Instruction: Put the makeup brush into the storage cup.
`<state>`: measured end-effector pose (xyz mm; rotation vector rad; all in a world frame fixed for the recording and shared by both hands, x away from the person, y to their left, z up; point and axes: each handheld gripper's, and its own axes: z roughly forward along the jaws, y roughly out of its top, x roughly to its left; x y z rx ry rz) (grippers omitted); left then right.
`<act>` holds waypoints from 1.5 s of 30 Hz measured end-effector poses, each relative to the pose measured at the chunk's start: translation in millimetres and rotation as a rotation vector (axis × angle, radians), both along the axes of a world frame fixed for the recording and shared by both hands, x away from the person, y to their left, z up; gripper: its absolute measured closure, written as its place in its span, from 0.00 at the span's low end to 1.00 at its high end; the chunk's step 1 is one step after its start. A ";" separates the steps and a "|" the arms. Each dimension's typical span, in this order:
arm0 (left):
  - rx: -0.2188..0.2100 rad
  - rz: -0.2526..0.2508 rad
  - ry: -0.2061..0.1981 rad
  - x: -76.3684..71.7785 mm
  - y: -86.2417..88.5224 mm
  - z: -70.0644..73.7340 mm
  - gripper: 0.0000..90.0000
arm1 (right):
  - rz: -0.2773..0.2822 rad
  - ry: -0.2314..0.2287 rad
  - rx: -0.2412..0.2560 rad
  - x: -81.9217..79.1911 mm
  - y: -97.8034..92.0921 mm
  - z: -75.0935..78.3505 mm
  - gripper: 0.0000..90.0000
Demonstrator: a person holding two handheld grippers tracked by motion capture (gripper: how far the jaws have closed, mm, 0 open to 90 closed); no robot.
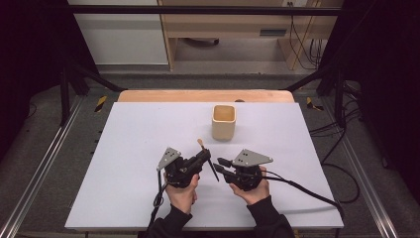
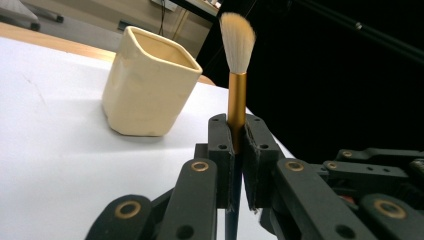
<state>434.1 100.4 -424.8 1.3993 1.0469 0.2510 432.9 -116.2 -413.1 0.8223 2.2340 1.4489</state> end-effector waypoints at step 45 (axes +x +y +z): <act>0.093 -0.097 -0.072 1.3 -0.1 16.0 0.57 | -0.066 0.081 -0.022 8.8 -1.8 -3.2 0.93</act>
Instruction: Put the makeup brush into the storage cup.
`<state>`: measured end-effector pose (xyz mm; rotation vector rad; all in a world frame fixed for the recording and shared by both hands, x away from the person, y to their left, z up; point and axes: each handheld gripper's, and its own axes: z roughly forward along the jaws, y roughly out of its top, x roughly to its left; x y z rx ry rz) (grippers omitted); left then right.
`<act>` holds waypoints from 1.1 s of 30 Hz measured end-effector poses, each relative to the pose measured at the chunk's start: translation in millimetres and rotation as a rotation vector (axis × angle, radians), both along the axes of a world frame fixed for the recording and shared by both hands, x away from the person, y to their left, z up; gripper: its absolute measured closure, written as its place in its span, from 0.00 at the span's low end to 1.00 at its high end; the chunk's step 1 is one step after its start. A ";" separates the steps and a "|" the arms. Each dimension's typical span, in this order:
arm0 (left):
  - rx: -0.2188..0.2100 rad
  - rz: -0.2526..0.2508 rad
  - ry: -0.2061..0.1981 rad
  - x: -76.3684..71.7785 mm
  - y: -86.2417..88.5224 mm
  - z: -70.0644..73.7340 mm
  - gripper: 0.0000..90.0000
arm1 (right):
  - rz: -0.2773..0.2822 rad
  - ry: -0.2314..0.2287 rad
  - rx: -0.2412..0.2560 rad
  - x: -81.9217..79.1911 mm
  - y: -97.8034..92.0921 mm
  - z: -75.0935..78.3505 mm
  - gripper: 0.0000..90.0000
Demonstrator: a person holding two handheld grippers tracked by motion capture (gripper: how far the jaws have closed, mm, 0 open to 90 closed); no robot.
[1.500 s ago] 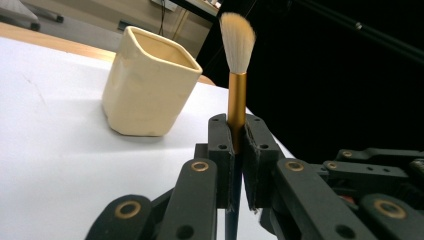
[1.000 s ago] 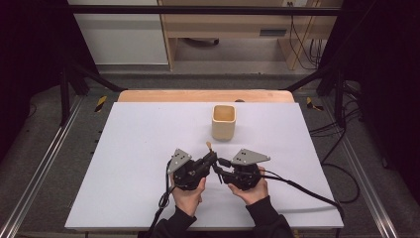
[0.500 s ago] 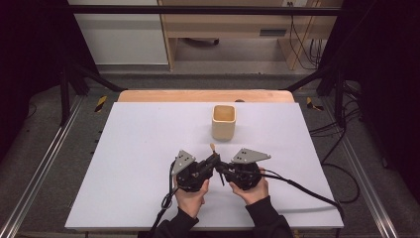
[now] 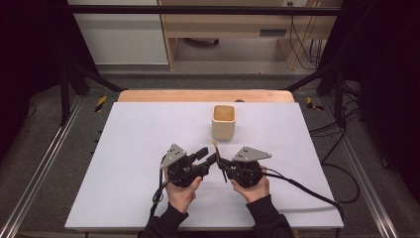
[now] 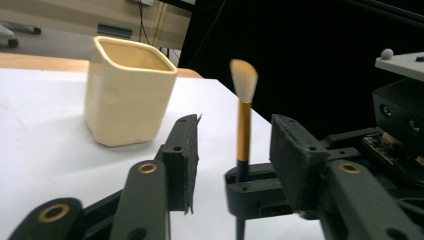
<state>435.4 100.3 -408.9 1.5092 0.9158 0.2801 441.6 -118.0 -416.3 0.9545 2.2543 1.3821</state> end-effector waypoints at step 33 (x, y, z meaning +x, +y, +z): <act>0.275 0.105 0.035 0.8 121.5 -20.3 0.14 | -0.097 -0.098 0.095 11.4 -19.8 22.6 0.92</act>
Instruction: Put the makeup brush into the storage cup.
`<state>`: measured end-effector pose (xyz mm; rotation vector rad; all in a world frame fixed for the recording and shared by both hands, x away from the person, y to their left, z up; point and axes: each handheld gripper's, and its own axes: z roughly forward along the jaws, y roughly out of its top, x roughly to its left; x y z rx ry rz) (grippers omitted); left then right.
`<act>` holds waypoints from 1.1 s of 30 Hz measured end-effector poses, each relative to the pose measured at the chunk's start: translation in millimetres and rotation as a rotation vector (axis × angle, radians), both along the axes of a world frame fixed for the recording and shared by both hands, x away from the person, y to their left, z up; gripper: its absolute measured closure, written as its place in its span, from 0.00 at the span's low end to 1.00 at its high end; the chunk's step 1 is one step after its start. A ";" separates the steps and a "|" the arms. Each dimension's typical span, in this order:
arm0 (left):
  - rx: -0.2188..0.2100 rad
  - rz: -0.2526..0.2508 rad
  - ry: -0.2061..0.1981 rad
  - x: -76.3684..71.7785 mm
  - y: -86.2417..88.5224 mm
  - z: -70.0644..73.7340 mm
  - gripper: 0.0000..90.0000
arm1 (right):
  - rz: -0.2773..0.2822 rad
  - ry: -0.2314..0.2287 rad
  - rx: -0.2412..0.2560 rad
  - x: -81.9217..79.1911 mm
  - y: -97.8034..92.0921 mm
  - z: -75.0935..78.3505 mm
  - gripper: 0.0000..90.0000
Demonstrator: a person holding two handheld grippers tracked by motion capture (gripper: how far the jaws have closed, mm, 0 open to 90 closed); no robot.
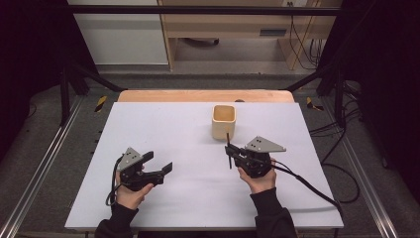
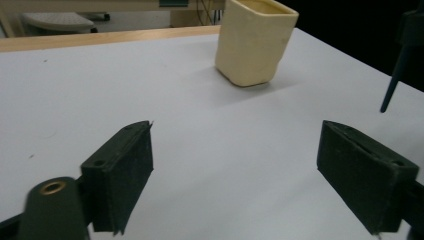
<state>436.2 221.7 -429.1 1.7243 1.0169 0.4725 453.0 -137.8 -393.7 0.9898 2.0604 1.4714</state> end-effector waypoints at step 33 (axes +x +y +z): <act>0.062 0.048 0.039 5.7 31.6 -9.1 0.10 | -0.166 -0.059 0.111 50.6 -8.2 29.5 0.92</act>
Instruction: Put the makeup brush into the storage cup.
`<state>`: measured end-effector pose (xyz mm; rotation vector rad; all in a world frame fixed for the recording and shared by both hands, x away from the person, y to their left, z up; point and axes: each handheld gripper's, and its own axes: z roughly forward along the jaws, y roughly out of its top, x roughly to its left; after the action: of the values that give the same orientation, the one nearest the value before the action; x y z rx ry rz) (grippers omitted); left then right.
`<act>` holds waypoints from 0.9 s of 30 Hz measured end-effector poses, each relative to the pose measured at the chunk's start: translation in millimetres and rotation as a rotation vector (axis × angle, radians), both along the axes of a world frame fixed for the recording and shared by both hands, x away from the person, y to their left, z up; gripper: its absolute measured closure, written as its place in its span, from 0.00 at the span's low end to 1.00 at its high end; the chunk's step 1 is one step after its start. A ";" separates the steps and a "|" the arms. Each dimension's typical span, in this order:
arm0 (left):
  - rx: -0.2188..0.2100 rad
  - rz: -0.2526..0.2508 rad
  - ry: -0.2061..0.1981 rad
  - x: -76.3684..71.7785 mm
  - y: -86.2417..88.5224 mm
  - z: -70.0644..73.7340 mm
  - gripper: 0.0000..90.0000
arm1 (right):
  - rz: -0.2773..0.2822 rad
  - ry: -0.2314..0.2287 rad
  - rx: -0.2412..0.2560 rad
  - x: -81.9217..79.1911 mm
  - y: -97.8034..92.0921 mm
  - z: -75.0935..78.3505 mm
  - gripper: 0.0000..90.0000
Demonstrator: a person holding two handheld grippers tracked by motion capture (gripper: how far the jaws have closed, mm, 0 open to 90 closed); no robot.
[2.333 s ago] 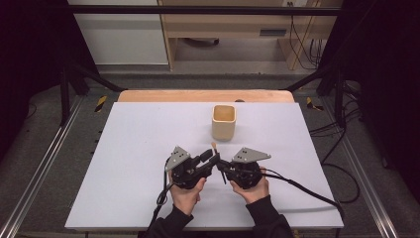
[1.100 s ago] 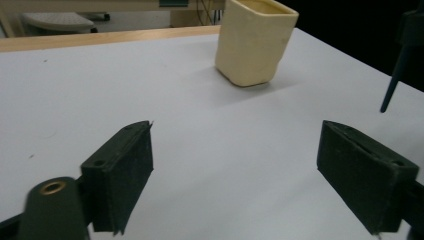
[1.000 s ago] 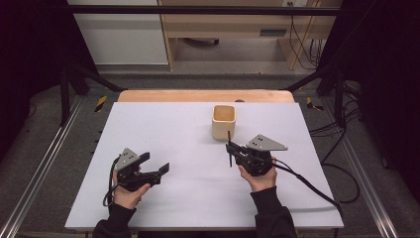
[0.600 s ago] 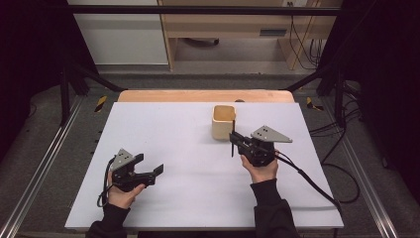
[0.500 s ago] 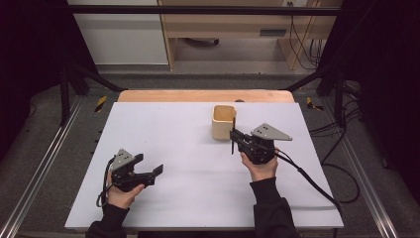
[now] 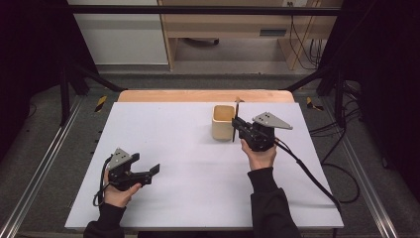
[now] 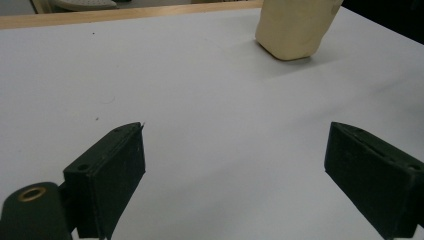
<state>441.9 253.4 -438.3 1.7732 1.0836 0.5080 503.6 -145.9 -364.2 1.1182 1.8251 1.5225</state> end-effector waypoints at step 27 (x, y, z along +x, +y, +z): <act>0.018 0.006 0.002 1.9 6.3 0.1 0.09 | -0.067 -0.018 0.028 45.9 14.3 14.7 0.92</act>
<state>443.8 259.7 -438.2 1.7869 1.0892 0.5205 549.5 -131.6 -349.5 1.1634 1.7417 1.5197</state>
